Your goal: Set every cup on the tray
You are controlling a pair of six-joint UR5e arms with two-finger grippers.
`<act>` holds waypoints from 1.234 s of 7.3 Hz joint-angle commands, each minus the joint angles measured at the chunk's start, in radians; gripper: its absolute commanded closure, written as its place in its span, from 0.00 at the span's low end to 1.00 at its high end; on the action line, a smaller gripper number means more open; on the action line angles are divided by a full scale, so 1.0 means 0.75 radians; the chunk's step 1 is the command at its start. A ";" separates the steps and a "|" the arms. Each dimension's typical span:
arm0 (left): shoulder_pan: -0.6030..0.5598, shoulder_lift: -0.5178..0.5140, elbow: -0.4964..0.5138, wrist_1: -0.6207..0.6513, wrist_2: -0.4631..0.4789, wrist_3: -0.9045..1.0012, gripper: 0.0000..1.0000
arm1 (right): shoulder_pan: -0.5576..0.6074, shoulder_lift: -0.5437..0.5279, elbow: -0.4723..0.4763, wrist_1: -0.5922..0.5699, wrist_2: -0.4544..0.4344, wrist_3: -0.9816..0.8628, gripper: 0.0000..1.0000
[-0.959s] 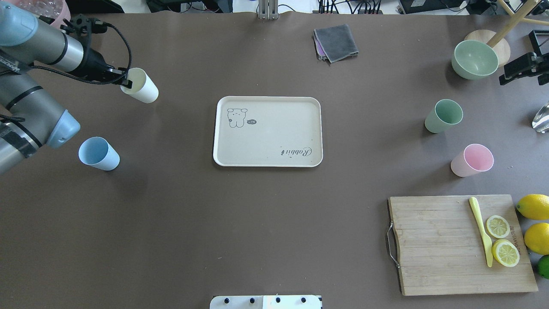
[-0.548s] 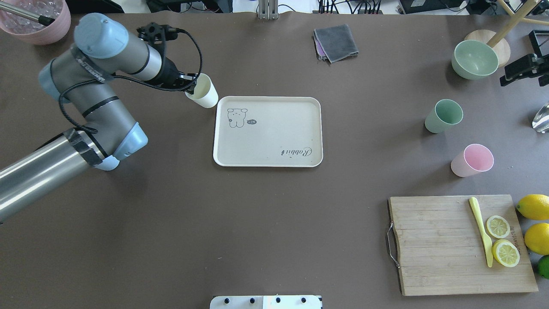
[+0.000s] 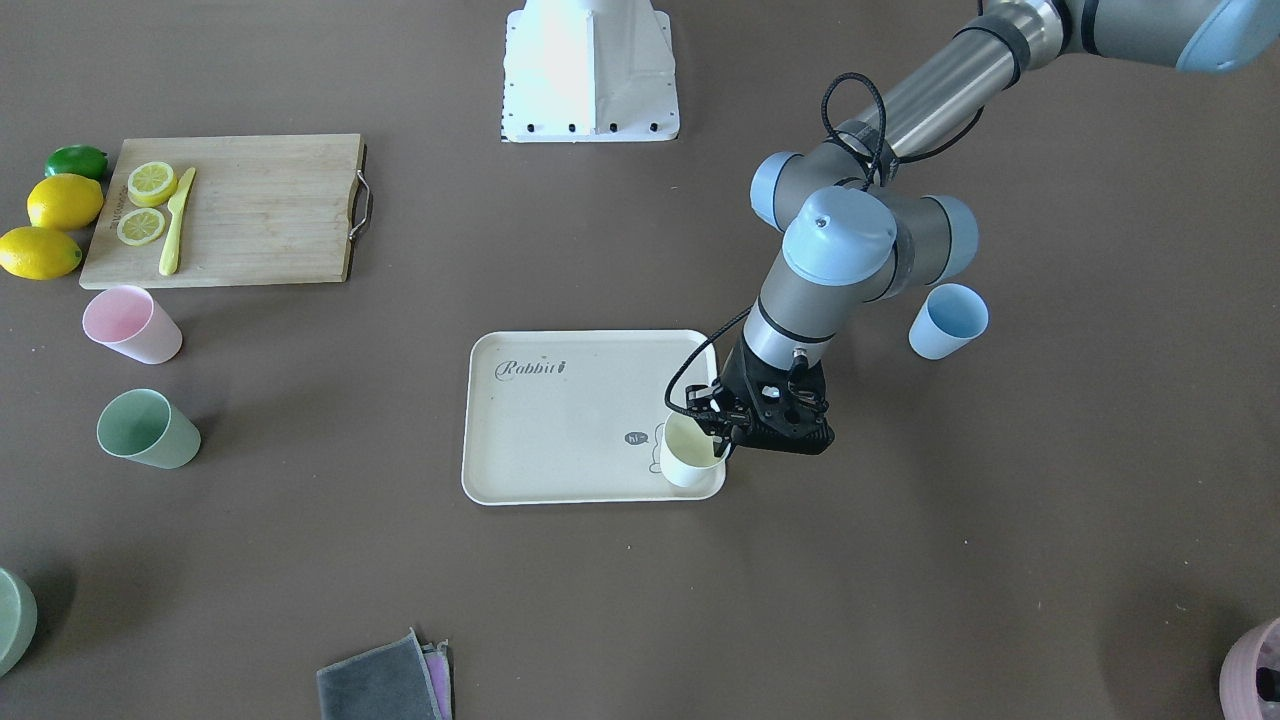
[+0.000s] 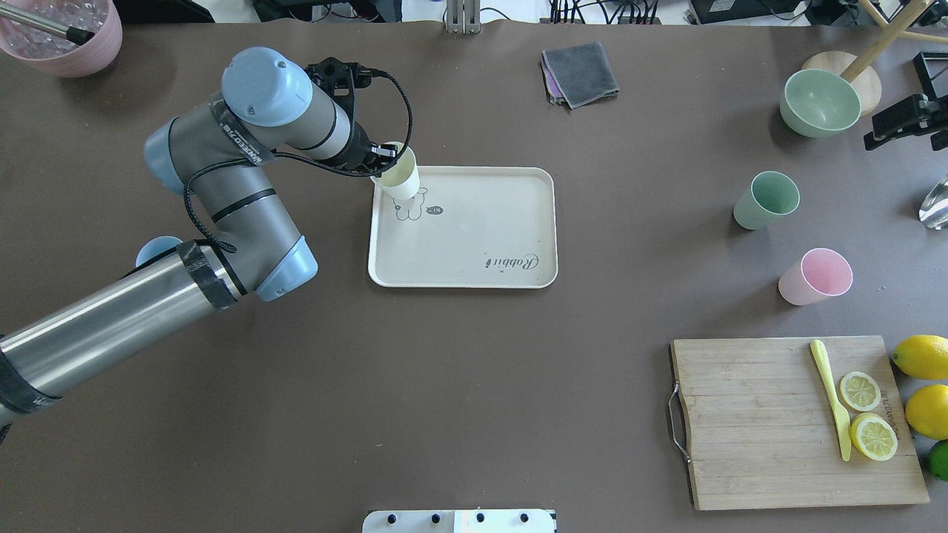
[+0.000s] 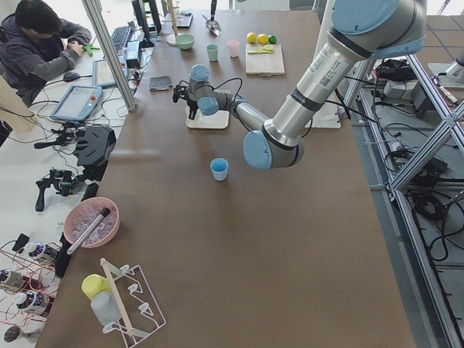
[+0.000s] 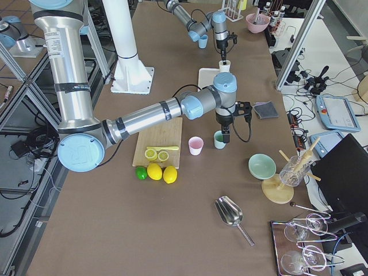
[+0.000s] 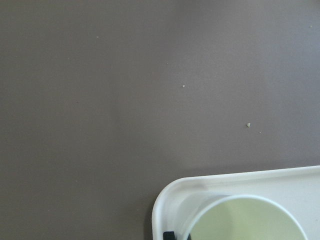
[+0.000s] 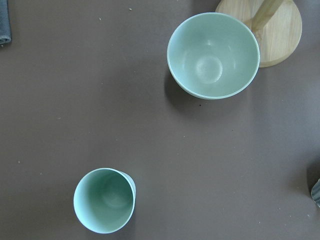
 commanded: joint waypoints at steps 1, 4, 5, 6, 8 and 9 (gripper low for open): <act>0.017 -0.006 -0.006 0.002 0.013 0.009 0.13 | 0.000 0.000 -0.001 0.000 -0.001 -0.002 0.00; -0.017 0.008 -0.134 0.105 0.003 0.015 0.02 | -0.002 0.000 -0.001 0.000 0.001 0.000 0.00; -0.064 0.026 -0.234 0.270 -0.054 0.042 0.02 | -0.006 0.002 0.001 0.000 0.001 0.002 0.00; -0.121 0.130 -0.389 0.350 -0.111 0.180 0.02 | -0.024 0.004 0.007 0.004 0.001 0.053 0.00; -0.278 0.371 -0.578 0.396 -0.258 0.381 0.02 | -0.116 -0.049 0.005 0.183 -0.056 0.212 0.00; -0.301 0.512 -0.653 0.392 -0.271 0.515 0.02 | -0.141 -0.071 0.005 0.235 -0.068 0.241 0.00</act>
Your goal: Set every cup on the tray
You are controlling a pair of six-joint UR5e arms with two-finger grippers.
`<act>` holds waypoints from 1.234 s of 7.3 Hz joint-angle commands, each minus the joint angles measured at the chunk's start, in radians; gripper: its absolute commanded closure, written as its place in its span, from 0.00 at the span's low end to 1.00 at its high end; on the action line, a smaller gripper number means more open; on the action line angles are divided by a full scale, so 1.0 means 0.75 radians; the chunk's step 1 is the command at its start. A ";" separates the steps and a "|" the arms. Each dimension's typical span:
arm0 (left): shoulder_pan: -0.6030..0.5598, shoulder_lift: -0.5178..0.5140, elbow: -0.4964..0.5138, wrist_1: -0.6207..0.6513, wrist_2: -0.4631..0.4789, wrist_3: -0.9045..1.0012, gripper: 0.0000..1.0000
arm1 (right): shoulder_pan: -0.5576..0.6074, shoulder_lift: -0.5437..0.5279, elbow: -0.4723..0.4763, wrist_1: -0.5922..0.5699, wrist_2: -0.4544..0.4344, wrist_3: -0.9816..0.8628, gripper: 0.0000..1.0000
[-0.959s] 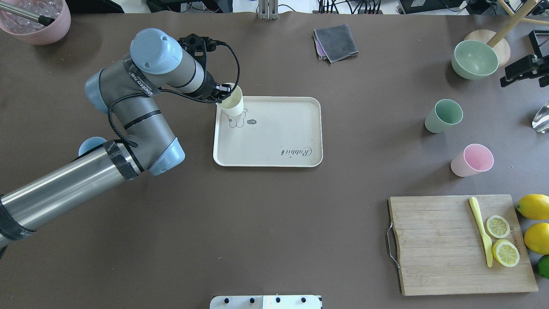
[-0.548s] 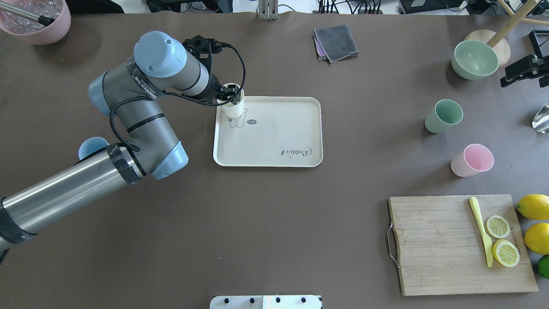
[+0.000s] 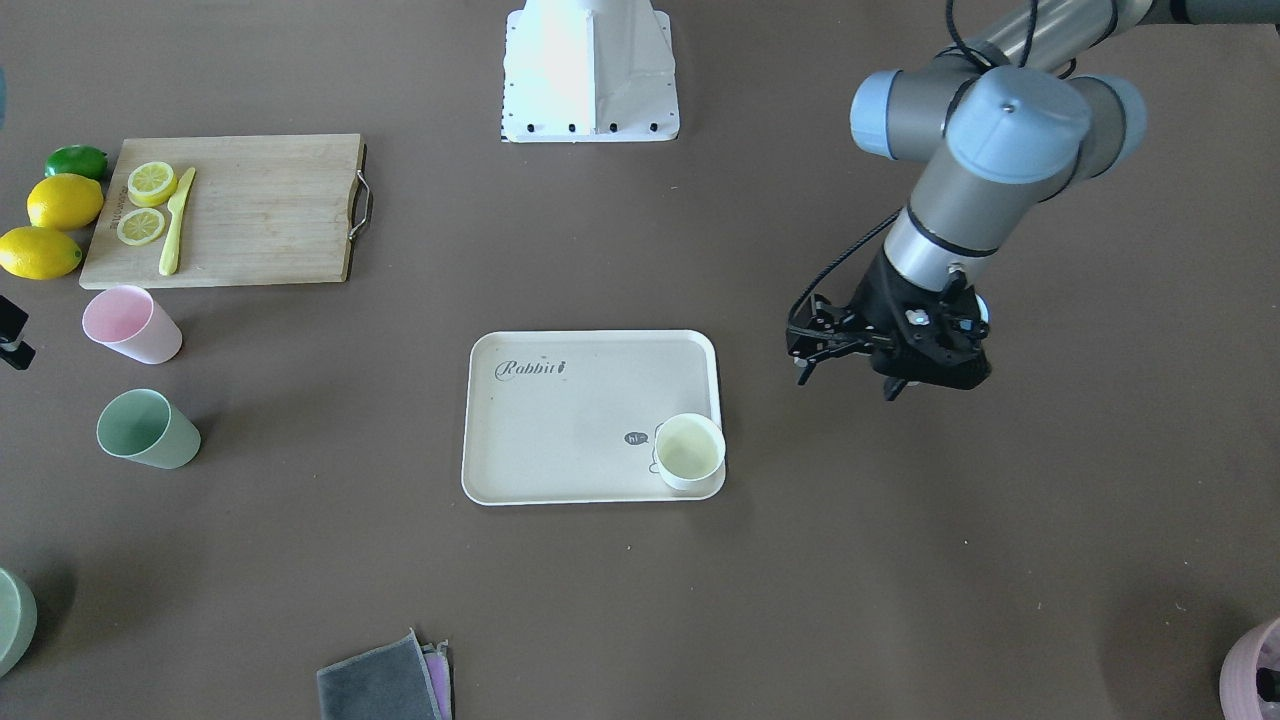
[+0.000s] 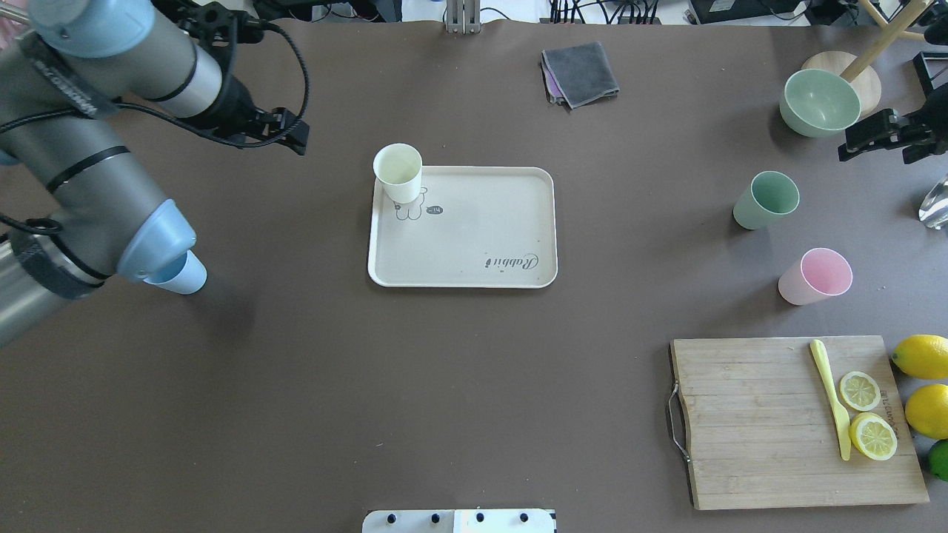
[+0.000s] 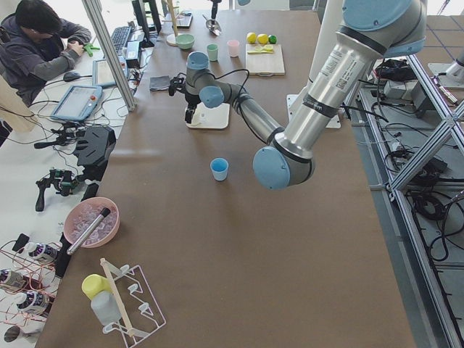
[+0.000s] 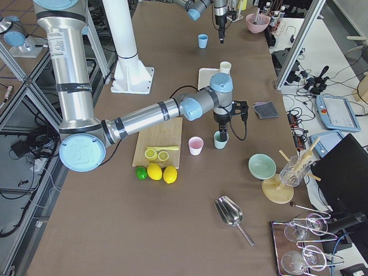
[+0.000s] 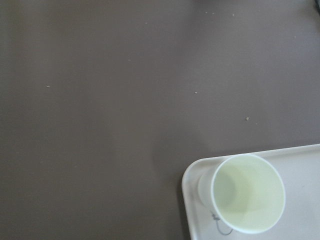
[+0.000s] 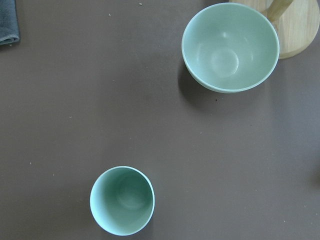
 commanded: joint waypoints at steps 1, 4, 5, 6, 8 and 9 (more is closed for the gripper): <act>-0.075 0.287 -0.130 -0.008 -0.049 0.281 0.02 | -0.043 -0.043 0.004 0.092 -0.024 0.065 0.00; -0.071 0.535 -0.073 -0.283 -0.034 0.358 0.02 | -0.043 -0.043 0.006 0.092 -0.026 0.065 0.00; -0.065 0.595 -0.062 -0.361 -0.034 0.356 0.02 | -0.043 -0.041 0.006 0.092 -0.024 0.065 0.00; -0.053 0.620 -0.056 -0.407 -0.034 0.340 0.02 | -0.043 -0.041 0.006 0.092 -0.026 0.065 0.00; -0.026 0.616 -0.054 -0.426 -0.043 0.334 0.02 | -0.043 -0.041 0.006 0.092 -0.026 0.062 0.00; -0.022 0.610 -0.050 -0.426 -0.047 0.334 0.02 | -0.043 -0.041 0.006 0.092 -0.026 0.064 0.00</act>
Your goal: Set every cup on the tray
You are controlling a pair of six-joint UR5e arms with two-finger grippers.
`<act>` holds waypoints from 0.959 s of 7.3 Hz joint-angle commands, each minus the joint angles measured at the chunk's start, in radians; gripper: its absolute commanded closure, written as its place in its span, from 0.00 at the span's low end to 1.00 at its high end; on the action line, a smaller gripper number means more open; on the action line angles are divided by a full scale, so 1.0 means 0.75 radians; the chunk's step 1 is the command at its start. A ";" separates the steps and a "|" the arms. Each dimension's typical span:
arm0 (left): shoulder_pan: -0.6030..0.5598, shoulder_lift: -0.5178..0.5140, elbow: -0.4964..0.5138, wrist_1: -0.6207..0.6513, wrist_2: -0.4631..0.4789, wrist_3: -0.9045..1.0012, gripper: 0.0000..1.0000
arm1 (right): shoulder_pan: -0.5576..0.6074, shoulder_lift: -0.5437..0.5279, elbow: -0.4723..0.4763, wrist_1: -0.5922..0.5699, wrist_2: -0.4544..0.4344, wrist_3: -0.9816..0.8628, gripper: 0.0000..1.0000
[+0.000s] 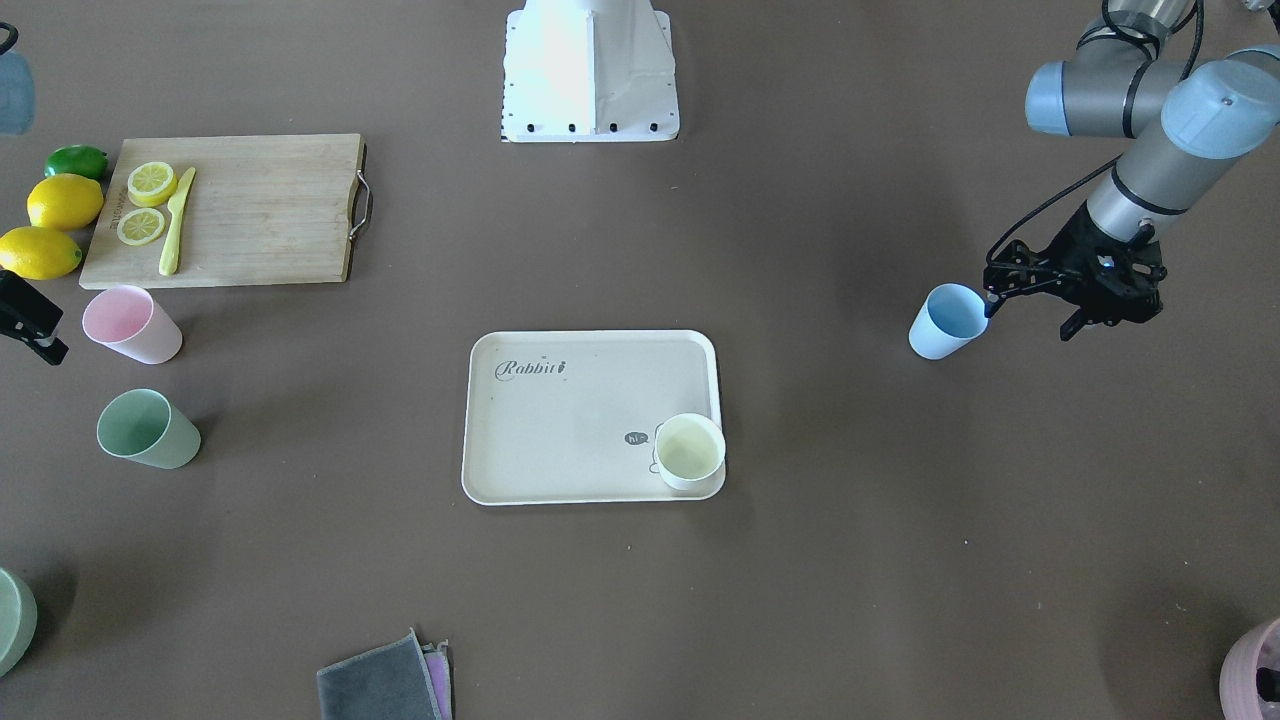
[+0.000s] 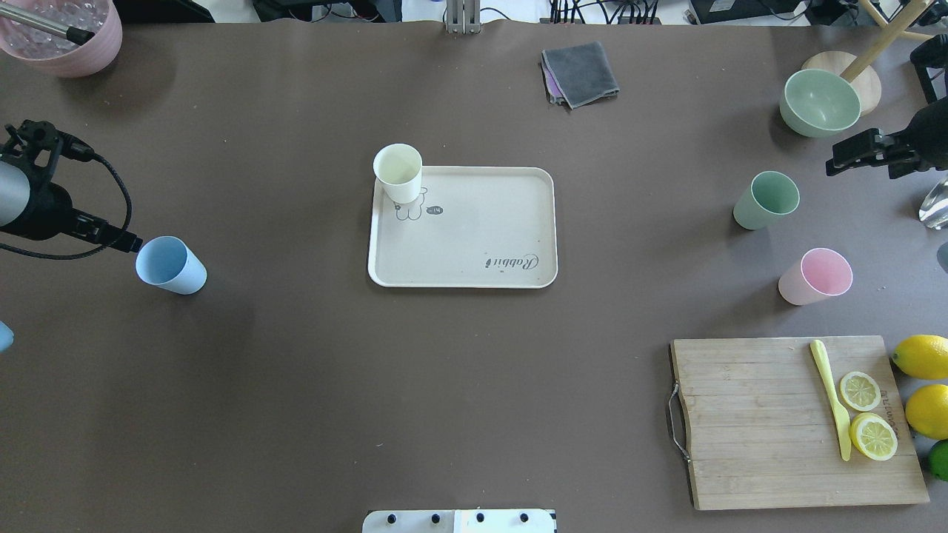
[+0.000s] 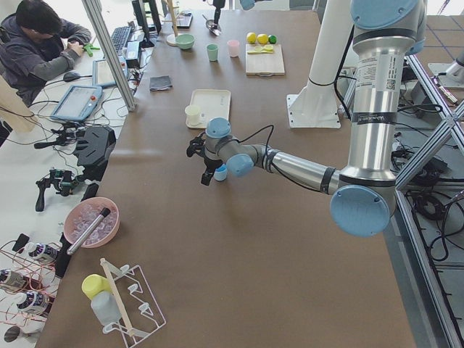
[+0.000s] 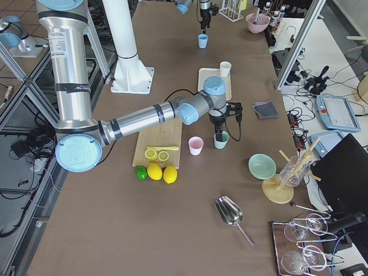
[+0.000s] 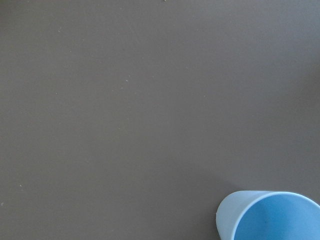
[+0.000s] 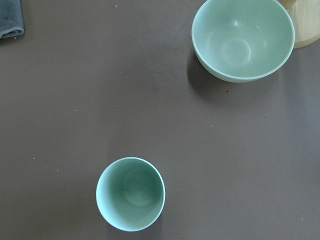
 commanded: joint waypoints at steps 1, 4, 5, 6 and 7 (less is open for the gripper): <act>0.017 -0.008 0.012 -0.007 -0.005 -0.002 0.02 | 0.000 0.000 -0.002 0.000 -0.002 0.001 0.00; 0.066 -0.012 0.037 -0.009 0.004 0.000 0.65 | 0.000 0.000 -0.004 0.000 -0.002 0.001 0.00; 0.074 -0.016 0.025 -0.009 0.000 -0.002 0.89 | 0.000 0.000 -0.004 0.000 -0.002 0.001 0.00; 0.074 -0.034 0.008 -0.011 -0.009 -0.014 1.00 | 0.000 0.000 -0.004 0.000 -0.002 -0.001 0.00; 0.074 -0.071 0.002 -0.011 -0.011 -0.087 1.00 | 0.000 0.000 -0.004 0.000 -0.002 0.001 0.00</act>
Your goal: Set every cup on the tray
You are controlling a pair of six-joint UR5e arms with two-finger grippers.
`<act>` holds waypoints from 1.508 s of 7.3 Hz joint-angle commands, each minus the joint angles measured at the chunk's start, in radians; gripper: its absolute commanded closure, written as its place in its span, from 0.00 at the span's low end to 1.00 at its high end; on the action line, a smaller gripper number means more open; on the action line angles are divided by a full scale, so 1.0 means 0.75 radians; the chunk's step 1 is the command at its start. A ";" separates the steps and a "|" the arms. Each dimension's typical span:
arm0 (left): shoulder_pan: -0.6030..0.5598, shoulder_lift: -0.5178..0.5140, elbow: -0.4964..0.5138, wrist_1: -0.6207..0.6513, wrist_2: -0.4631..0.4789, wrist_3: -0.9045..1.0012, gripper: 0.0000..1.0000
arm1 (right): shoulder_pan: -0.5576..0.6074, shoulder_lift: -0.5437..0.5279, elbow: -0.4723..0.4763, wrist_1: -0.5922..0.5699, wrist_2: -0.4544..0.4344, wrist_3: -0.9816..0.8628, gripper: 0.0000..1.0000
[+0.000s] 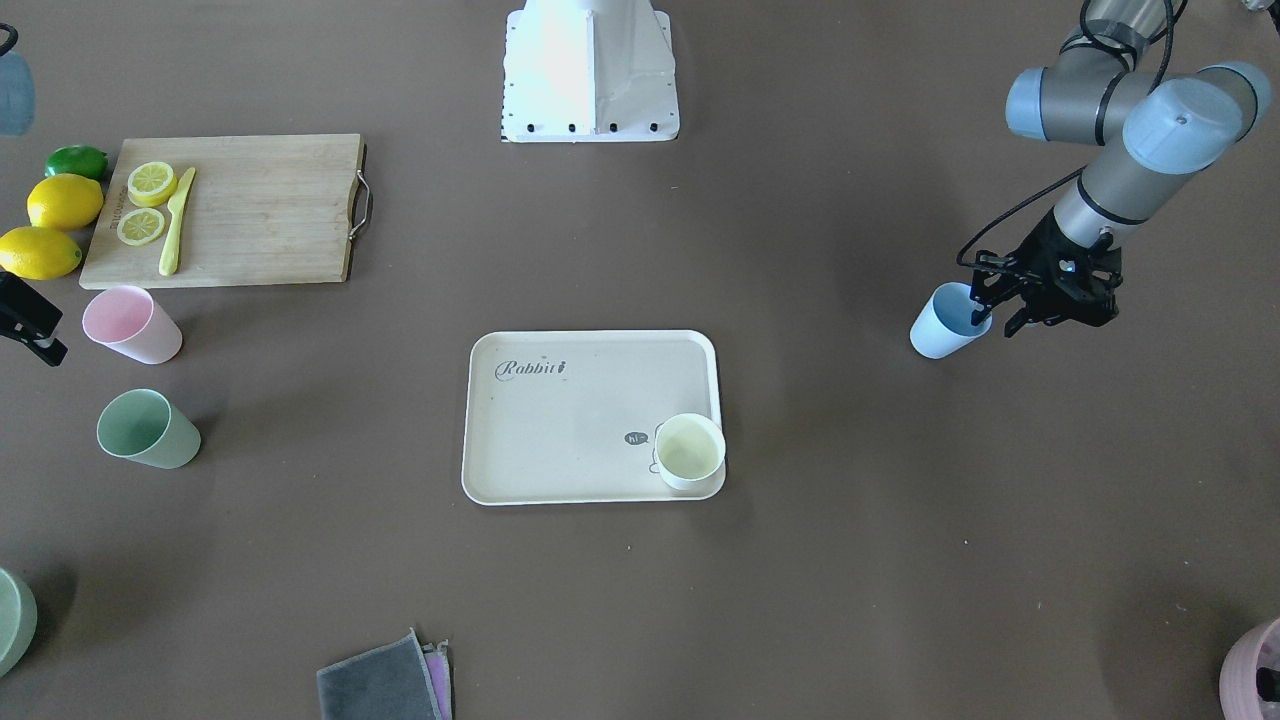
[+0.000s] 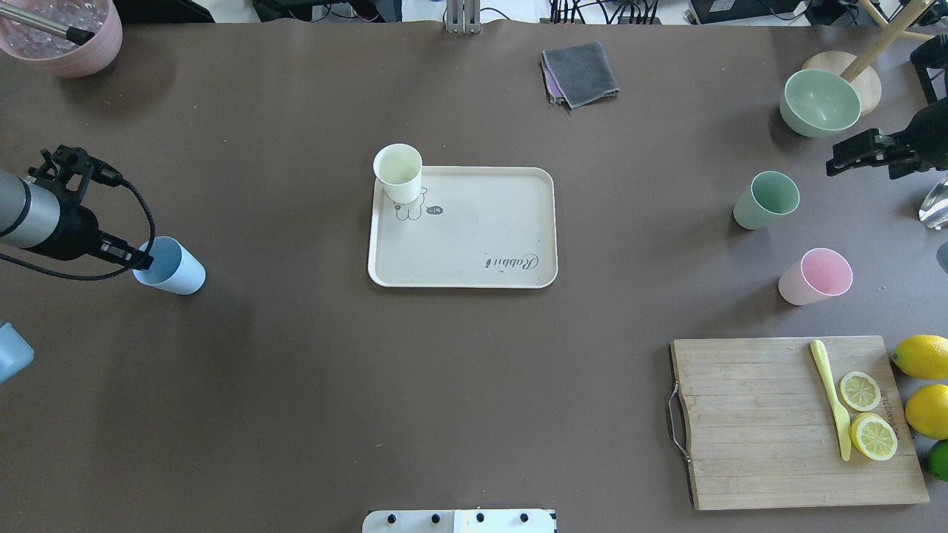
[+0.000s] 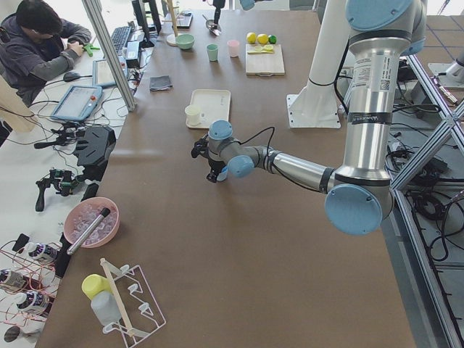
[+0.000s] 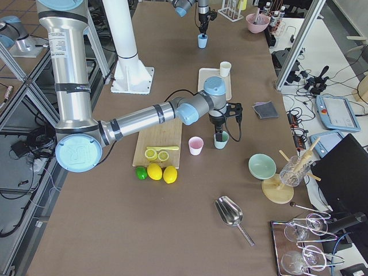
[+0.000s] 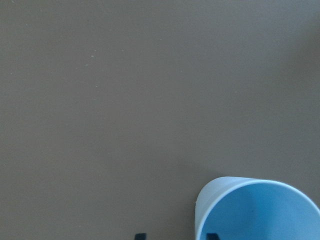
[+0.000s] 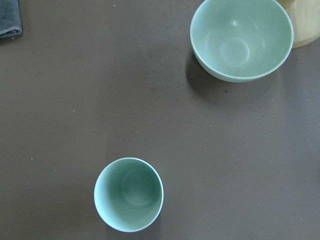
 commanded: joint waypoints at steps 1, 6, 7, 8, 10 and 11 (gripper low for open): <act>0.004 -0.066 -0.016 0.001 -0.025 -0.097 1.00 | 0.000 0.000 0.000 0.000 0.000 0.001 0.00; 0.202 -0.378 -0.037 0.028 -0.042 -0.589 1.00 | 0.000 0.000 0.000 0.000 0.002 0.001 0.00; 0.271 -0.425 -0.037 0.062 0.043 -0.655 1.00 | -0.002 0.000 0.000 0.000 0.002 0.001 0.00; 0.325 -0.539 -0.024 0.194 0.141 -0.660 1.00 | 0.000 0.000 0.000 0.000 0.002 0.001 0.00; 0.360 -0.644 0.022 0.324 0.193 -0.660 1.00 | -0.002 0.000 0.000 0.000 0.002 0.001 0.00; 0.360 -0.673 0.083 0.324 0.222 -0.656 1.00 | 0.000 0.000 -0.002 0.000 0.002 0.001 0.00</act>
